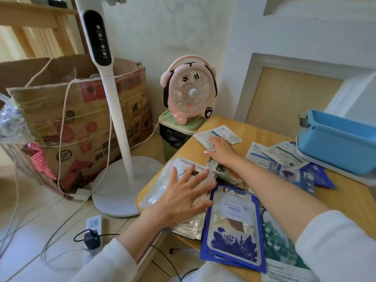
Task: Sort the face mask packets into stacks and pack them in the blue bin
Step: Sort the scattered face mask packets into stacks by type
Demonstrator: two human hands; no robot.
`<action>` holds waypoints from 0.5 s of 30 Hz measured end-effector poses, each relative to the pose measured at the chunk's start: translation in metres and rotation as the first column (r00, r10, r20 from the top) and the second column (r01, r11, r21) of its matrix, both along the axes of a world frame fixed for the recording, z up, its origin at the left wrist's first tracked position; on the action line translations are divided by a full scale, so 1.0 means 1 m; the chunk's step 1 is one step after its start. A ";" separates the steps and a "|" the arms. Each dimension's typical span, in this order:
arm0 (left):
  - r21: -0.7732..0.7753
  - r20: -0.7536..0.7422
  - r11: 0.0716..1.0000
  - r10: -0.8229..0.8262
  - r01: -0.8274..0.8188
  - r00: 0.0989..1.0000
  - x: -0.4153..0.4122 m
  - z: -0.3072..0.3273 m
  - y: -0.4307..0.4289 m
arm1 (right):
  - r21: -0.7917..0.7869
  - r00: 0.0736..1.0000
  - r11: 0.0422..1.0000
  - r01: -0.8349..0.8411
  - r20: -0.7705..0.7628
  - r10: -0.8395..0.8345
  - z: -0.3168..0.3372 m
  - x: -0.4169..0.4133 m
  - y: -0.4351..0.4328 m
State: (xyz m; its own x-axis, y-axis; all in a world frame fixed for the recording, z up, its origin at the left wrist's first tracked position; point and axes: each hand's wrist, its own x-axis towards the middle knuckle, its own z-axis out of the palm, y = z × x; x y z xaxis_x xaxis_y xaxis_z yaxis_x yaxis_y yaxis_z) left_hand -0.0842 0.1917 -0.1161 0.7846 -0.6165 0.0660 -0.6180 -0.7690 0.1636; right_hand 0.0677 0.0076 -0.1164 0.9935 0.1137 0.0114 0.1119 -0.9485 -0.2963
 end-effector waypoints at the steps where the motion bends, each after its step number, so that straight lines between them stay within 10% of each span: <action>1: 0.024 -0.015 0.999 0.022 -0.022 1.000 0.001 -0.007 -0.001 | -0.027 1.000 1.000 0.016 -0.005 -0.016 -0.001 0.004 0.001; 6: -0.004 -0.021 0.998 0.057 -0.057 0.998 0.005 -0.017 -0.001 | -0.106 0.985 0.987 0.121 -0.113 -0.132 -0.016 0.025 0.006; 15: -0.013 -0.008 0.998 0.065 -0.065 0.998 0.003 -0.020 -0.003 | -0.273 0.985 0.954 0.121 0.151 -0.081 -0.004 0.027 0.020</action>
State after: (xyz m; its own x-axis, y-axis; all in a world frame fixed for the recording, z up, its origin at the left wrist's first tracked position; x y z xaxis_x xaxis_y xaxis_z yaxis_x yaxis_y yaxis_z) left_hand -0.0815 0.1891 -0.1361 0.8236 -0.5630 0.0681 -0.5653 -0.8054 0.1782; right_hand 0.0946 0.0276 -0.1200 0.9911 0.0308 0.1294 0.0318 -0.9995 -0.0055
